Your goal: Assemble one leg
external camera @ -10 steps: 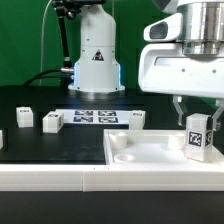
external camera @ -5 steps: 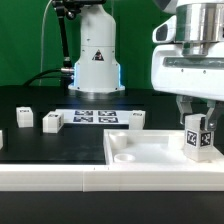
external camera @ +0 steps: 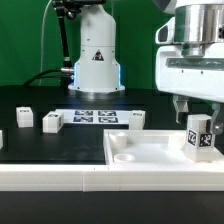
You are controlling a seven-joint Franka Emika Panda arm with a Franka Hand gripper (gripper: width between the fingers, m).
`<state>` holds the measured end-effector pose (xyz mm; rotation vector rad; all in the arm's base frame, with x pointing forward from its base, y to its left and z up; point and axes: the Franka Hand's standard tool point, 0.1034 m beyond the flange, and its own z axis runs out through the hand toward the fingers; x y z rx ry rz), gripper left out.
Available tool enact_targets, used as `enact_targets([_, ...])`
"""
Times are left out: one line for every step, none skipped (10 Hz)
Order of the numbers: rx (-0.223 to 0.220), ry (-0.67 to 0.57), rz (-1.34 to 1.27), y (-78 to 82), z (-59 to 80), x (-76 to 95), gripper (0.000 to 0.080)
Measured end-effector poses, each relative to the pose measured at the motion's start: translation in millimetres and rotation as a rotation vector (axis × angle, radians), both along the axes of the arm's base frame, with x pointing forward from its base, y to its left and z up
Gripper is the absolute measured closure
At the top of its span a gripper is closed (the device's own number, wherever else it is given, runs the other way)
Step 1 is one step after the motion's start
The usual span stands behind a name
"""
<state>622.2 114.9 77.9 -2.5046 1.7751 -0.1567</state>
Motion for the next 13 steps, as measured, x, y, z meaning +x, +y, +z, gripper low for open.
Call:
enact_targets([-0.006,-0.013,0.058,0.6,0.2,1.3,0.0159])
enact_targets([-0.017,-0.020,0.140,0.8,0.5,2.1,0.0159])
enact_targets([-0.037,-0.019,0.284,3.0,0.6,1.8,0.0151])
enact_targets([-0.050,-0.019,0.404,6.8,-0.1,1.0,0.0151])
enact_targets([-0.067,-0.031,0.511,7.4,-0.3,3.1,0.0151])
enact_targets([-0.080,-0.034,0.595,9.2,-0.6,3.3,0.0151])
enact_targets([-0.096,-0.033,0.690,12.6,-0.4,2.8,0.0151])
enact_targets([-0.112,-0.032,0.785,14.9,-0.3,2.5,0.0151])
enact_targets([-0.123,-0.040,0.850,16.1,1.1,4.1,0.0151])
enact_targets([-0.141,-0.043,0.952,16.7,2.2,4.8,0.0151])
enact_targets([-0.160,-0.042,1.050,16.6,2.8,5.2,0.0151])
enact_targets([-0.175,-0.040,1.138,15.1,2.5,5.3,0.0151])
enact_targets([-0.187,-0.037,1.212,13.0,1.9,5.3,0.0151])
